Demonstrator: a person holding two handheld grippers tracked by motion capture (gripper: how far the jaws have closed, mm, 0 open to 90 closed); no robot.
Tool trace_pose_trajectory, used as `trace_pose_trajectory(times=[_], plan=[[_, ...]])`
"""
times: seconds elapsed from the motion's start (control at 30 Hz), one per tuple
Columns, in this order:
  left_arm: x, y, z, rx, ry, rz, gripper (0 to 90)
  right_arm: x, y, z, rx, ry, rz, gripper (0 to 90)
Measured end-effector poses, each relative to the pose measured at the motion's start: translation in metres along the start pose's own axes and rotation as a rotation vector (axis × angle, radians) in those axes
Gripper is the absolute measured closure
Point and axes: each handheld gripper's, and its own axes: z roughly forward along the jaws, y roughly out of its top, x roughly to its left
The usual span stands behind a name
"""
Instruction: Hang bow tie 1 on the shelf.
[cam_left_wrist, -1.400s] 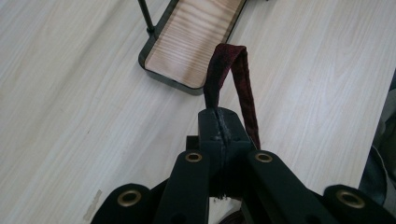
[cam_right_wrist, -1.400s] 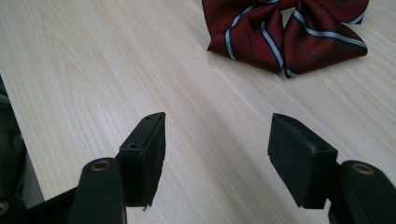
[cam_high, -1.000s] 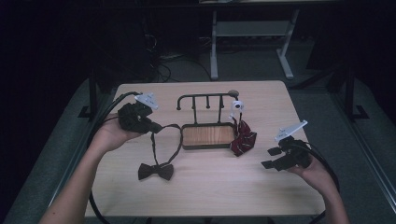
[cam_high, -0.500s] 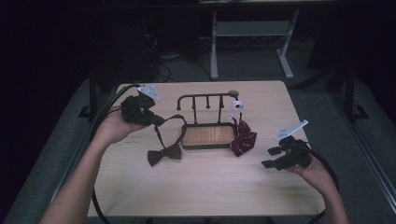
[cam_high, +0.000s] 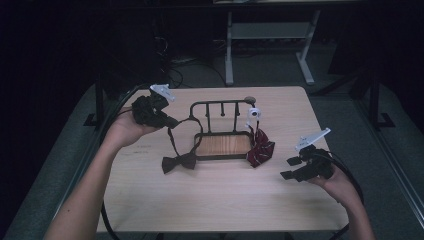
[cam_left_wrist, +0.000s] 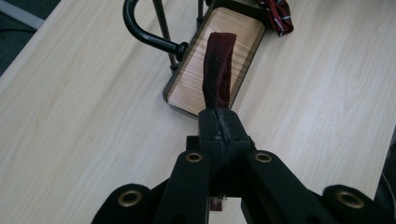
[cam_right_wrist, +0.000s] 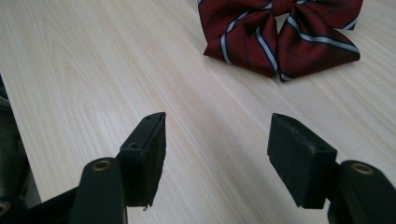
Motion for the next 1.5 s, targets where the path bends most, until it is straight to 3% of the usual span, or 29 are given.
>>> trace_pose_trajectory(times=[0.27, 0.63, 1.2, 1.5], plan=[[0.008, 0.005, 0.0, 0.005, -0.006, -0.01, 90.0, 0.002, 0.0, -0.003, 0.0, -0.007, 0.001, 36.9], [0.02, 0.011, 0.002, 0.001, 0.001, -0.053, 90.0, 0.002, 0.0, -0.002, 0.004, -0.003, -0.007, 36.8], [0.036, 0.013, 0.013, 0.035, 0.002, -0.092, 90.0, 0.002, 0.0, -0.005, 0.001, -0.006, 0.002, 36.8], [0.043, 0.012, 0.022, 0.062, 0.024, -0.123, 89.8, 0.002, -0.001, -0.006, -0.006, -0.008, -0.001, 36.8]])
